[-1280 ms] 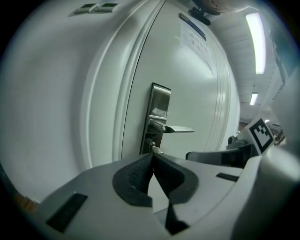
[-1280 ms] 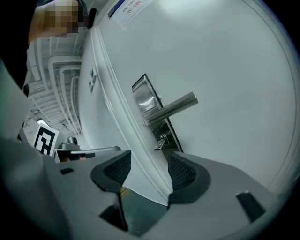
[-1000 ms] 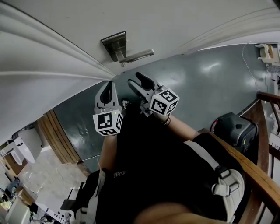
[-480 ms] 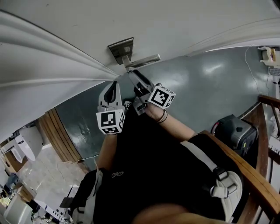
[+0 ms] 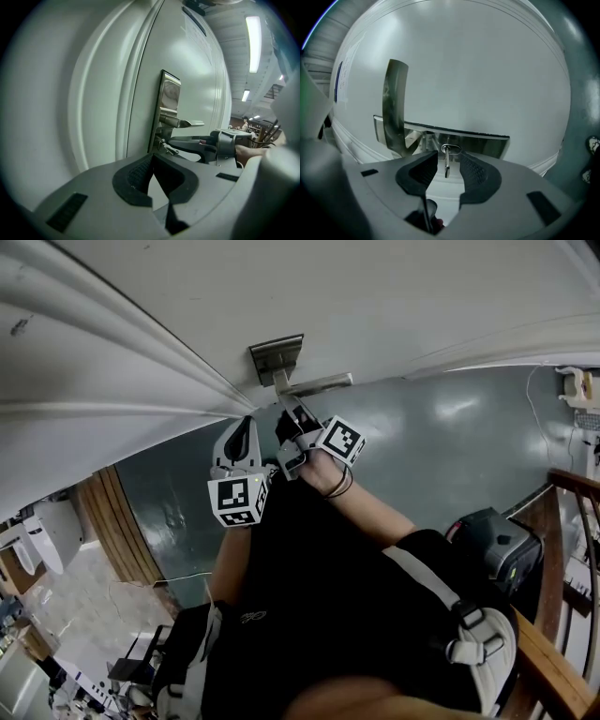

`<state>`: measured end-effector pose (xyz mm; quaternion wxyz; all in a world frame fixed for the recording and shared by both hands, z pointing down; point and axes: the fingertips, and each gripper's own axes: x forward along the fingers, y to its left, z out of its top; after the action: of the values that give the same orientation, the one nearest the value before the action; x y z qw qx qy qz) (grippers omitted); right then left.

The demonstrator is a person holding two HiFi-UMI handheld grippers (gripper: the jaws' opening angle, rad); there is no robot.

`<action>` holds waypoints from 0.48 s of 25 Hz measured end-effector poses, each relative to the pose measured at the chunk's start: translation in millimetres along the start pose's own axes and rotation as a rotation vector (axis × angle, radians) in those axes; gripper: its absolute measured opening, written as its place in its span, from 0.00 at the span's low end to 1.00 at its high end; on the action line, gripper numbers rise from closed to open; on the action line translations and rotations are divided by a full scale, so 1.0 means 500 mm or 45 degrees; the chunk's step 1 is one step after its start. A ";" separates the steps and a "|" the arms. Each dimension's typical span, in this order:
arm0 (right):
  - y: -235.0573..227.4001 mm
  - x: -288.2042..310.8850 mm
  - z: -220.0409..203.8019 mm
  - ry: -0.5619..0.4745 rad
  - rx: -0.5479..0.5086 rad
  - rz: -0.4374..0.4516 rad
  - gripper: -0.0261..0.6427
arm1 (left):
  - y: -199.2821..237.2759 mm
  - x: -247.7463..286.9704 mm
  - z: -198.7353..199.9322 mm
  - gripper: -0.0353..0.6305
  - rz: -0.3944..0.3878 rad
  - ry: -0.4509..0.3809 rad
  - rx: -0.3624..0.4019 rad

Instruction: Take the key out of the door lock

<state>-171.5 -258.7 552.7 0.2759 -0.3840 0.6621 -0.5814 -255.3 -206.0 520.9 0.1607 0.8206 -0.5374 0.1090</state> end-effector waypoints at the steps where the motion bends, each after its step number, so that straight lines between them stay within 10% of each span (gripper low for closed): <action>1: -0.001 0.004 -0.001 -0.005 0.032 0.001 0.26 | 0.003 -0.002 -0.001 0.09 0.008 0.001 -0.005; 12: 0.008 0.028 0.010 -0.068 0.153 0.041 0.09 | 0.029 -0.015 0.002 0.09 0.071 -0.010 -0.069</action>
<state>-176.2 -273.1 549.3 0.3252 -0.3714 0.6244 -0.6053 -271.4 -205.5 519.3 0.1776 0.8010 -0.5637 0.0954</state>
